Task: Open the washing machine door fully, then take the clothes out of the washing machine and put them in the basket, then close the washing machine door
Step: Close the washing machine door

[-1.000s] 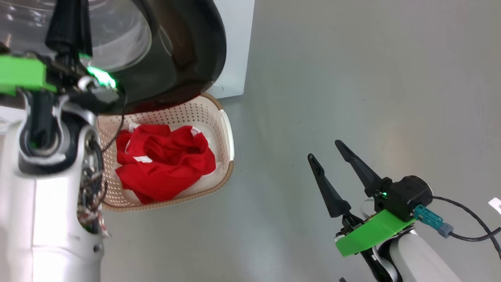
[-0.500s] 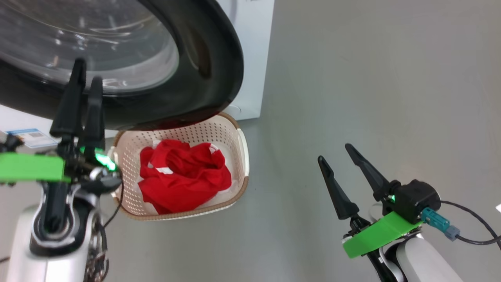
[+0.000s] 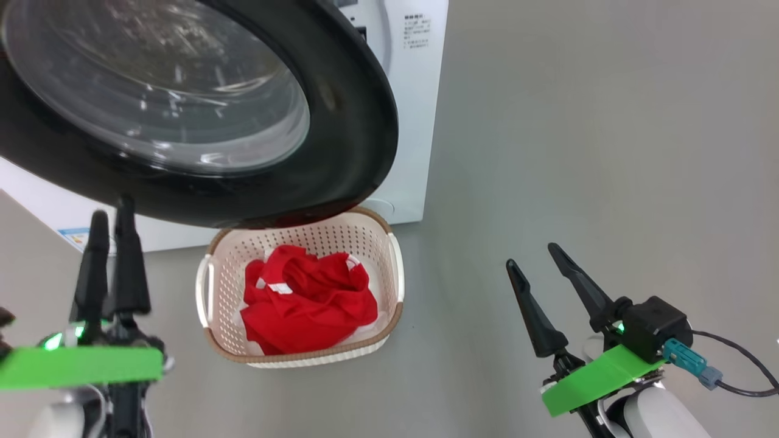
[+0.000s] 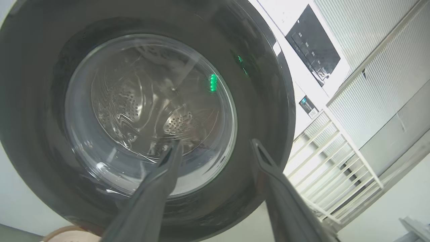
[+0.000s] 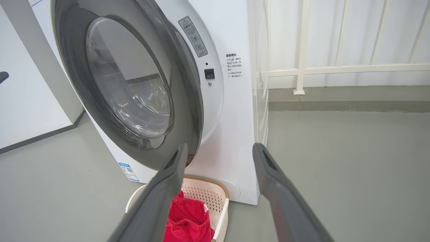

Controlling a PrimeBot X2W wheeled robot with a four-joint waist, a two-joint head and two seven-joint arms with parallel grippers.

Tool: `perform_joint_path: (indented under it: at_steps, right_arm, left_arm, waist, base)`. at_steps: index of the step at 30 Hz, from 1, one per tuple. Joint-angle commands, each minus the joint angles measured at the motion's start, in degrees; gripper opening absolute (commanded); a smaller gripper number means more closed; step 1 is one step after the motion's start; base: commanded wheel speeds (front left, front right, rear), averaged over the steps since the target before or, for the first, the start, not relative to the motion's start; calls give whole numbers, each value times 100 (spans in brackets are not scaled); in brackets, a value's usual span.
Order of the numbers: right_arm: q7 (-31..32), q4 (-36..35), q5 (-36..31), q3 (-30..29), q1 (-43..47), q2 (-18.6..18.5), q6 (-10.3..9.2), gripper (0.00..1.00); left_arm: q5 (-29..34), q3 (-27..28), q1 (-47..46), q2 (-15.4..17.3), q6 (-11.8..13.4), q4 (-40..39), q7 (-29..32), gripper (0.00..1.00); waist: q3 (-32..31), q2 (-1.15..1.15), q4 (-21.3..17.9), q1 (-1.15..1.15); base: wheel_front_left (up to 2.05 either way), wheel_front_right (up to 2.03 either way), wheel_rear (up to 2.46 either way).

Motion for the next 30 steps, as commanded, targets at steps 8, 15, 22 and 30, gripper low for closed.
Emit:
perform_joint_path:
  at_steps: [8, 15, 22, 30]
  right_arm:
    - [-36, -302, -43, -90, 199, -38, 19, 100]
    - [-36, -565, -351, -207, 327, -72, 19, 100]
    - [-36, -845, -620, -425, 425, 28, 19, 100]
    - [-36, -1098, -729, -660, 703, 129, 19, 100]
  left_arm:
    - [2459, 133, 513, 199, -95, -314, -114, 100]
    - [3788, 312, 889, -88, -229, -418, -116, 100]
    - [4505, 579, 1098, -220, -245, -280, -116, 100]
    - [4908, 931, 1447, -553, -242, -331, -117, 100]
  waist:
    - [-331, 0, 116, 0]
    - [-457, 0, 180, 0]
    - [-537, 0, 127, 0]
    - [-711, 0, 91, 0]
  base:
    - [0, 0, 0]
    - [0, 0, 0]
    - [0, 0, 0]
    - [0, 0, 0]
